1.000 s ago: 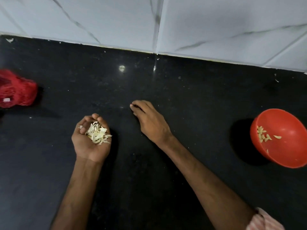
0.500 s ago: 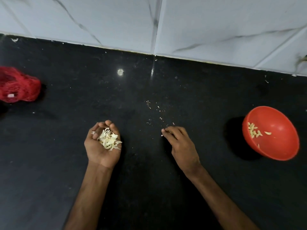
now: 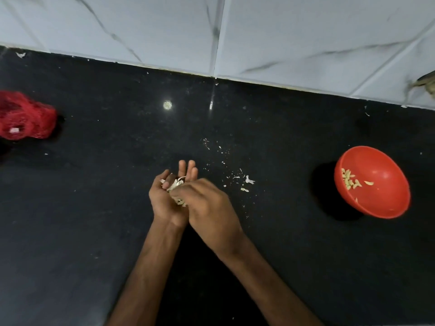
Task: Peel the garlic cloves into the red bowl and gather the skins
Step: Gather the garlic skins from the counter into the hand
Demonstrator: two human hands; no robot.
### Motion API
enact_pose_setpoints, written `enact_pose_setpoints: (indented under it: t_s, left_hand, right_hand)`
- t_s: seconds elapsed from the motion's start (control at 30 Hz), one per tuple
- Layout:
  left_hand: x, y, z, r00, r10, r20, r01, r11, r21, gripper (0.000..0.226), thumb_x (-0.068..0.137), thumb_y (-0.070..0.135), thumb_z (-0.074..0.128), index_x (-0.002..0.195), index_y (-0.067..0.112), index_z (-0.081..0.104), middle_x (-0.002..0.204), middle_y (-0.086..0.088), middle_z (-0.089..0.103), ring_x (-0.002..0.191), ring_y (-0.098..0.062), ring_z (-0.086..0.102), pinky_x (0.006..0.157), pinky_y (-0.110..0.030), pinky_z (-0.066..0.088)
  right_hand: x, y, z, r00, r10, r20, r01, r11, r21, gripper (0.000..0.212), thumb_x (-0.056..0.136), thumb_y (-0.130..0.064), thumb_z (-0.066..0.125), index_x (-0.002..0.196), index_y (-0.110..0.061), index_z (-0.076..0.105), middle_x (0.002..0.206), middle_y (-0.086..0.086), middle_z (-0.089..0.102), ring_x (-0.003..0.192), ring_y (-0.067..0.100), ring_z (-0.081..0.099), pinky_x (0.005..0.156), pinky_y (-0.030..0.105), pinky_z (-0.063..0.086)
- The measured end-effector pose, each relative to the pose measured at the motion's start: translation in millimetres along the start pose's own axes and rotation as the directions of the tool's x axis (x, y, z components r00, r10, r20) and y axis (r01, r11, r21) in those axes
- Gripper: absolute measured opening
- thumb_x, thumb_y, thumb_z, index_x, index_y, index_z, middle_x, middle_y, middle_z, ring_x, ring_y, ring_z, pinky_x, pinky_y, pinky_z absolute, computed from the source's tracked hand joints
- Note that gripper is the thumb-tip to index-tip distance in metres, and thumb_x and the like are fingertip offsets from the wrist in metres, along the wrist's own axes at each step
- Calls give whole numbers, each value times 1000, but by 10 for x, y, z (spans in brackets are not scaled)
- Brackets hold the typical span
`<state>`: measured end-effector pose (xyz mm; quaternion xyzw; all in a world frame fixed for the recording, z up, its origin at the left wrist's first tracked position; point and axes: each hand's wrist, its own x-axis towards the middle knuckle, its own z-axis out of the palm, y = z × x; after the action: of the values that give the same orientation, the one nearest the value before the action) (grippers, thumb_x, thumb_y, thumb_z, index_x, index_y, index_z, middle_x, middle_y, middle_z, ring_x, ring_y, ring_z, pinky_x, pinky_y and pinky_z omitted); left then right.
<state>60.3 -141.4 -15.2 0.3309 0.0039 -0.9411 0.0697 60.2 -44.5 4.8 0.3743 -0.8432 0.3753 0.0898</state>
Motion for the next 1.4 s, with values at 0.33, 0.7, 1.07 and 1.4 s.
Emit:
enact_pose_setpoints:
  t_s: [0.33,0.7,1.07,1.4]
  left_hand:
    - [-48,2,-19,995,-90,41,84,990,116,60,103,31,34,54,15,65,70,0,71,64,-12,71,61,-19,58]
    - [-42,130,162,1000,-15,3,15,988,-153,48,101,16,46,53,15,46,48,8,49,66,-13,71,61,-27,60]
    - [-51,634,259,991,131,-8,-131,981,-145,24,83,8,54,62,16,47,48,9,52,65,-11,71,61,-24,60]
    - [-102,667,127,993,109,-36,-113,986,-126,42,92,12,51,51,17,43,48,10,50,65,-9,70,62,-23,59]
  right_hand:
    - [-18,34,104,985,-166,-45,151,957,-246,18,85,6,68,93,-8,75,92,4,71,85,15,70,73,26,58]
    - [-251,686,-445,906,411,-100,-412,911,7,55,106,-40,41,150,-7,42,160,3,36,152,17,25,119,51,29]
    - [662,1153,313,855,276,439,-101,919,-381,90,95,-70,9,160,-8,6,169,6,-2,155,16,-4,127,42,7]
    - [-244,908,-81,755,-85,650,152,987,-47,73,103,-51,35,159,-7,18,168,4,9,155,14,2,126,40,12]
